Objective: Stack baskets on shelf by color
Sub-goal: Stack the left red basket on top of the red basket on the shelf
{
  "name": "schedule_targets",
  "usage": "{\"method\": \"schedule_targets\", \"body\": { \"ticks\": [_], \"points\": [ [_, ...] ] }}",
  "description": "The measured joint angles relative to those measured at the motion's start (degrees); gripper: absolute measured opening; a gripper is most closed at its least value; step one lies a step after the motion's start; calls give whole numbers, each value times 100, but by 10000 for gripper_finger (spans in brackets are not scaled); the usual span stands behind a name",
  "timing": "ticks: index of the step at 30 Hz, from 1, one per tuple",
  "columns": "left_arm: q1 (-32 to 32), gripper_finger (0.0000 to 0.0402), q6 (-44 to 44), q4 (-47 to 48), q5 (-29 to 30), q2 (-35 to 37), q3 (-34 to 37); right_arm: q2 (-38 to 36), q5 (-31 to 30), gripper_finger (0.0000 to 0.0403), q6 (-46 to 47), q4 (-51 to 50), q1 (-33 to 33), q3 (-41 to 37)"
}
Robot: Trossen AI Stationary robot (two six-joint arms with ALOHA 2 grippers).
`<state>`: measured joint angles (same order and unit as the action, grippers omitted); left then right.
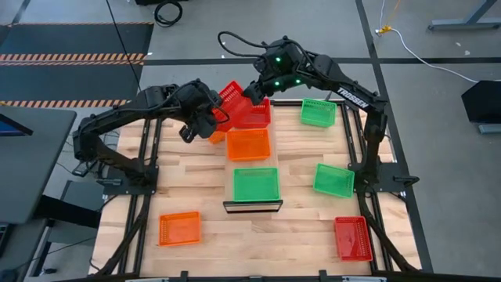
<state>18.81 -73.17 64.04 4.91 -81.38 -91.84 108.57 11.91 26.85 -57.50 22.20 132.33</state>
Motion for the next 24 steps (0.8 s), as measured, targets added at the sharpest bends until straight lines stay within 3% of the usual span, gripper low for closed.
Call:
{"method": "schedule_targets", "body": {
  "ticks": [6, 15, 18, 24],
  "points": [
    [-46, 4, 1, 454, 79, -318, -530, 106, 71, 151, 17, -174, 4, -4],
    [-195, 9, -15, 275, 363, -296, -572, 93, -243, 142, -178, -595, 44, -2],
    [-272, 17, -11, 180, 615, -290, -572, 93, -284, 112, -195, -633, 52, -2],
    [-375, 37, 130, -138, 902, -263, -572, 93, -484, 14, -253, -657, 80, -2]
  ]
}}
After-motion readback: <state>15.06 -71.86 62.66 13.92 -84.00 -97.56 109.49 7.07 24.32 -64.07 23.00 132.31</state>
